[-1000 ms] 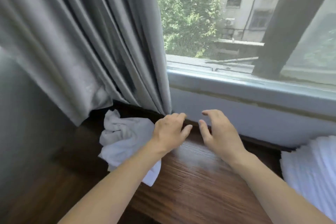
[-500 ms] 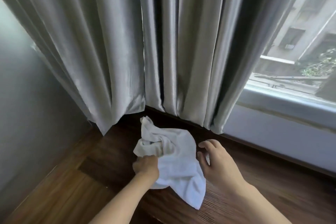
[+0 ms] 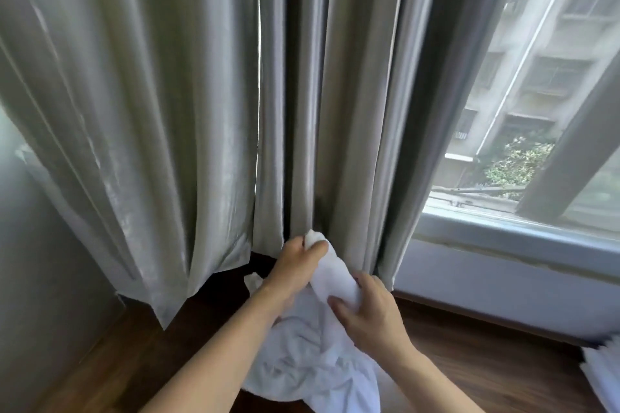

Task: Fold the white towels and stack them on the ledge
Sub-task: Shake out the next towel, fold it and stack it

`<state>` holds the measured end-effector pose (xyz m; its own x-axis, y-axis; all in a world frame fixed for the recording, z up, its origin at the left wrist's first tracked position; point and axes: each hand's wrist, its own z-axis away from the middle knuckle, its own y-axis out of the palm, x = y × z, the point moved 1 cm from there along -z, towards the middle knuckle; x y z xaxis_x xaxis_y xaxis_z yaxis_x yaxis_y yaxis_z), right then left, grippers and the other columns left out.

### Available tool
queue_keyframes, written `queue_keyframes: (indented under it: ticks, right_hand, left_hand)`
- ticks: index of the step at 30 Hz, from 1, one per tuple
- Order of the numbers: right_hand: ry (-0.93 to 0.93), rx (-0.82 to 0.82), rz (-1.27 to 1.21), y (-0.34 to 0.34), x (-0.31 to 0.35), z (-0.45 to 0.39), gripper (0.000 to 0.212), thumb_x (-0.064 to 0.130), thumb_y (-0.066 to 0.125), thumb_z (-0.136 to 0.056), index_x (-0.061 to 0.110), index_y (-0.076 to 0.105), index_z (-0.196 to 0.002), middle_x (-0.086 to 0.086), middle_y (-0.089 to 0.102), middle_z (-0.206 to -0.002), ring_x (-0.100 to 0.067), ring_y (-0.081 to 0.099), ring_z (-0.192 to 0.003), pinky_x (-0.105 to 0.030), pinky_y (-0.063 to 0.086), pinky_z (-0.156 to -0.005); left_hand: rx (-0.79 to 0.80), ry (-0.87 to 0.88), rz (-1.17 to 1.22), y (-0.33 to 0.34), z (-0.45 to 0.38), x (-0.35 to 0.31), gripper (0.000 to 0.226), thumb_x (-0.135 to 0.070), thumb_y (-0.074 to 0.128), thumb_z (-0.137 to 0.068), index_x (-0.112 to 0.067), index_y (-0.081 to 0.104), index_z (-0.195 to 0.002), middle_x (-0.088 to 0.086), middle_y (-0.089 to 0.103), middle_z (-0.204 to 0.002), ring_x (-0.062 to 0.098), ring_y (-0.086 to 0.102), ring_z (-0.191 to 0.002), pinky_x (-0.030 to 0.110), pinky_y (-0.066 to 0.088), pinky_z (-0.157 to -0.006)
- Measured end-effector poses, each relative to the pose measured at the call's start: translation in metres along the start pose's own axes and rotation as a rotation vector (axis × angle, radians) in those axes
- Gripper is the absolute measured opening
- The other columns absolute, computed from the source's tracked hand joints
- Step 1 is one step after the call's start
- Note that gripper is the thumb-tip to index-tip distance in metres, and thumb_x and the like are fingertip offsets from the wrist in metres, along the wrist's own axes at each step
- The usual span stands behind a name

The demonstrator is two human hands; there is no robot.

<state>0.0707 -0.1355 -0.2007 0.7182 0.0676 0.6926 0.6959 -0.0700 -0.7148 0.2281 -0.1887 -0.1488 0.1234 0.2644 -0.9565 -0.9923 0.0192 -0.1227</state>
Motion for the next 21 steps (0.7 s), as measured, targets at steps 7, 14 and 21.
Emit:
queue_keyframes:
  ticks: [7,14,21]
  right_hand:
    - [-0.087,-0.176,-0.261,-0.08,0.063,-0.041,0.016,0.033,0.072,-0.091,0.021,0.061,-0.087,0.006,0.065,-0.075,-0.011,0.06,-0.066,-0.025,0.046,-0.055]
    - [-0.285,-0.302,-0.317,-0.173,0.135,-0.07,0.017,0.032,0.066,-0.096,0.02,0.063,-0.085,0.009,0.063,-0.074,-0.009,0.061,-0.071,-0.027,0.048,-0.062]
    - [-0.427,-0.269,-0.25,-0.251,0.203,-0.09,0.032,0.029,0.069,-0.092,0.0,0.061,-0.082,0.001,0.052,-0.068,-0.013,0.048,-0.062,-0.033,0.039,-0.058]
  left_hand:
    - [0.039,0.15,0.298,-0.008,-0.002,-0.085,0.028,-0.025,0.063,-0.102,-0.001,0.071,-0.112,0.018,0.076,-0.108,0.029,0.073,-0.104,0.047,0.061,-0.09]
    - [0.124,0.298,0.426,-0.006,0.029,-0.158,0.021,-0.012,0.064,-0.1,0.003,0.071,-0.113,0.021,0.076,-0.107,0.032,0.075,-0.1,0.039,0.063,-0.082]
    - [-0.038,0.52,0.005,-0.012,0.055,-0.214,0.062,-0.022,0.084,-0.072,-0.013,0.048,-0.122,0.003,0.065,-0.114,0.023,0.072,-0.097,0.049,0.064,-0.079]
